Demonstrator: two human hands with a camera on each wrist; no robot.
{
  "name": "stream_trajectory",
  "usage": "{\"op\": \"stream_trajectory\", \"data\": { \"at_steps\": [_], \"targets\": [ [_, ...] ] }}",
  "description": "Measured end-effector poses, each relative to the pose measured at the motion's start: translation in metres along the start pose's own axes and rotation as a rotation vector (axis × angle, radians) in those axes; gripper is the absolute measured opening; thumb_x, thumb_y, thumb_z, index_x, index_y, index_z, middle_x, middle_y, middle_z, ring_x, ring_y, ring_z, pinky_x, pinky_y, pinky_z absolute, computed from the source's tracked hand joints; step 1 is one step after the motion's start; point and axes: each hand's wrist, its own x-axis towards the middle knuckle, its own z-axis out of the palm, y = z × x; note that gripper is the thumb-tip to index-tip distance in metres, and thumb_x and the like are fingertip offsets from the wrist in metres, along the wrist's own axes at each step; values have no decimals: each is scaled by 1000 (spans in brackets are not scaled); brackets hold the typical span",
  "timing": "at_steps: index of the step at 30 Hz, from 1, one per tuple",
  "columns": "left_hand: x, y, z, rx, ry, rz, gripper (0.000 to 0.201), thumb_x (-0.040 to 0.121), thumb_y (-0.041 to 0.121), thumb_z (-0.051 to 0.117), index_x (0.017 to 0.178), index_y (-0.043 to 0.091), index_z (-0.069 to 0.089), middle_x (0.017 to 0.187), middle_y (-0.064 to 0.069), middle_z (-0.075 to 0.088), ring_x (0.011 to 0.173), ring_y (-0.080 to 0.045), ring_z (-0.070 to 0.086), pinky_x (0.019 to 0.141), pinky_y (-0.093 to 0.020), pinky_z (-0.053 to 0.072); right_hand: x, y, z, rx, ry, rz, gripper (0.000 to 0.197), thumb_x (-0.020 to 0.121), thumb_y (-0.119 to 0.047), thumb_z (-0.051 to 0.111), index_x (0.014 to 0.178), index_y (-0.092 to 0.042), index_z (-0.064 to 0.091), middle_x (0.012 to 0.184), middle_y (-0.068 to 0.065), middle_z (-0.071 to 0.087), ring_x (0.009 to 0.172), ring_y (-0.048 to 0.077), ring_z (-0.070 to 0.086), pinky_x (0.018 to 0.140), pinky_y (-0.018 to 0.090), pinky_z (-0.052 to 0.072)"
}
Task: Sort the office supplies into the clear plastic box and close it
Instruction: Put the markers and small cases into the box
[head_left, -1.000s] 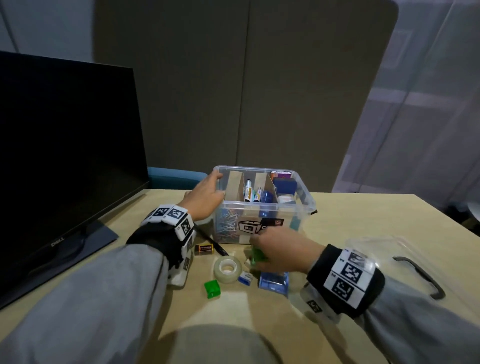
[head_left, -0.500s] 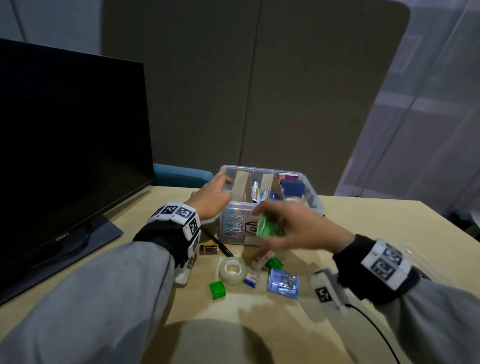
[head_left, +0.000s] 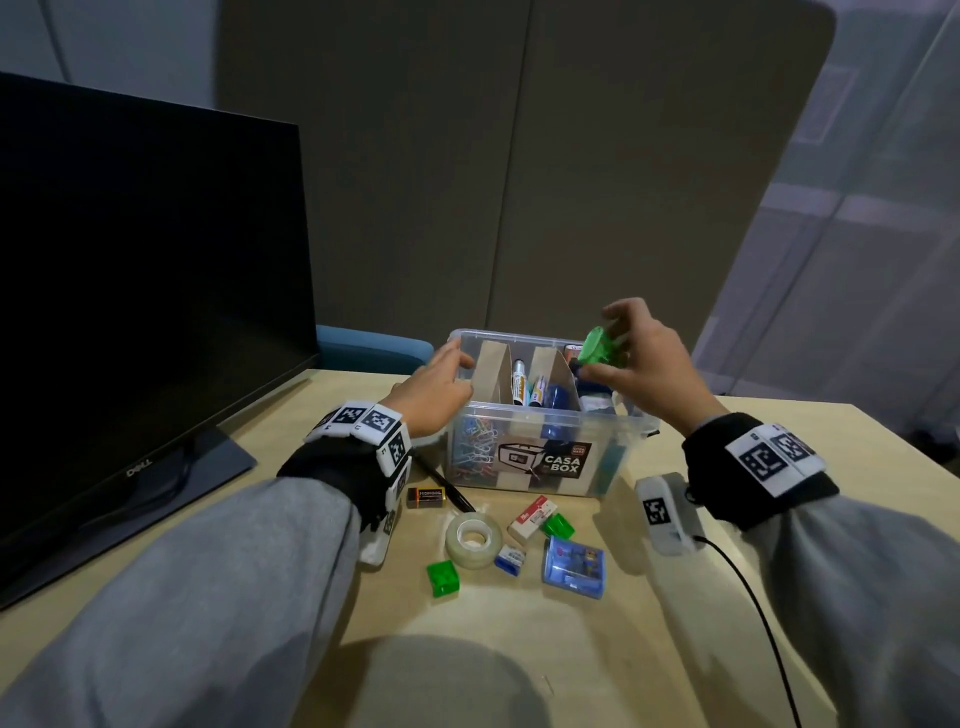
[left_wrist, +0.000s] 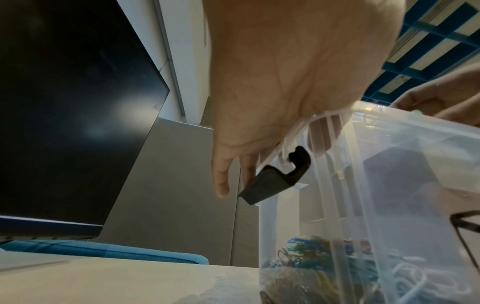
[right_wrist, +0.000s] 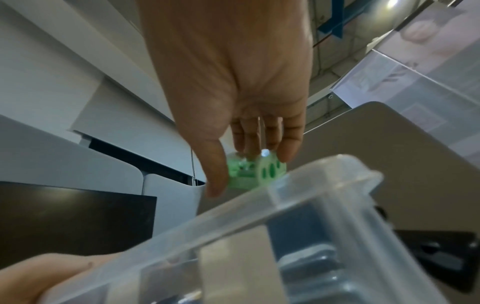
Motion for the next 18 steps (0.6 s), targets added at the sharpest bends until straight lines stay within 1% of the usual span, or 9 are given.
{"op": "stream_trajectory", "data": {
  "at_steps": [2, 4, 7, 9, 11, 13, 15, 16, 18],
  "targets": [
    [1, -2, -1, 23, -7, -5, 43, 99, 21, 40, 142, 20, 38, 163, 10, 2, 146, -20, 23, 113, -52, 32, 1, 4, -2, -86, -68, 21, 58, 70, -25, 84, 118, -22, 50, 113, 1, 60, 105, 21, 57, 91, 39, 53],
    [2, -3, -1, 35, -9, -5, 42, 99, 22, 39, 142, 21, 38, 163, 10, 1, 147, -21, 20, 114, -52, 30, -1, 5, -4, -135, -137, 22, 54, 71, -21, 84, 115, -21, 54, 111, 1, 61, 104, 21, 56, 90, 35, 52],
    [3, -3, 0, 28, -4, -1, 41, 100, 21, 39, 141, 20, 38, 163, 9, 1, 148, -21, 18, 115, -50, 29, -5, 5, -6, -240, -251, 14, 47, 77, -18, 80, 118, -17, 58, 111, 0, 60, 100, 17, 55, 84, 25, 46],
    [3, -3, 1, 35, -2, -8, 41, 100, 21, 39, 141, 20, 39, 164, 9, 0, 148, -21, 16, 115, -51, 28, -4, 5, -8, -305, -315, -6, 39, 81, -20, 77, 117, -15, 63, 112, 1, 65, 97, 15, 58, 83, 22, 46],
    [3, -3, 0, 52, -5, -12, 40, 100, 23, 38, 140, 22, 40, 164, 9, 0, 148, -22, 16, 115, -52, 28, -1, 4, -12, -287, -371, -3, 29, 85, -22, 73, 113, -14, 68, 109, 1, 68, 94, 13, 61, 81, 21, 46],
    [3, -2, 0, 58, -7, -13, 39, 100, 22, 38, 138, 23, 41, 163, 10, 0, 148, -22, 16, 115, -53, 27, 0, 3, -16, -256, -396, 11, 23, 92, -19, 64, 114, -15, 68, 109, -1, 67, 93, 11, 60, 80, 21, 44],
    [4, -1, 0, 53, -5, -8, 38, 100, 21, 38, 137, 22, 42, 163, 9, 1, 148, -22, 17, 115, -51, 27, -1, 4, -16, -264, -375, 5, 22, 95, -11, 57, 113, -15, 70, 109, 0, 67, 92, 11, 59, 81, 21, 43],
    [4, -1, 1, 47, -2, -5, 37, 100, 21, 38, 137, 21, 42, 163, 9, 1, 148, -22, 17, 115, -49, 28, -2, 5, -14, -278, -368, -8, 23, 94, -9, 57, 112, -15, 70, 109, 0, 68, 90, 10, 59, 80, 21, 42],
    [3, -1, 1, 33, 4, -3, 37, 101, 20, 39, 137, 19, 43, 163, 8, 3, 148, -22, 18, 115, -48, 29, -4, 8, -9, -294, -387, -40, 21, 93, -11, 59, 110, -17, 70, 107, 0, 69, 87, 9, 59, 79, 20, 42]
  ]
}}
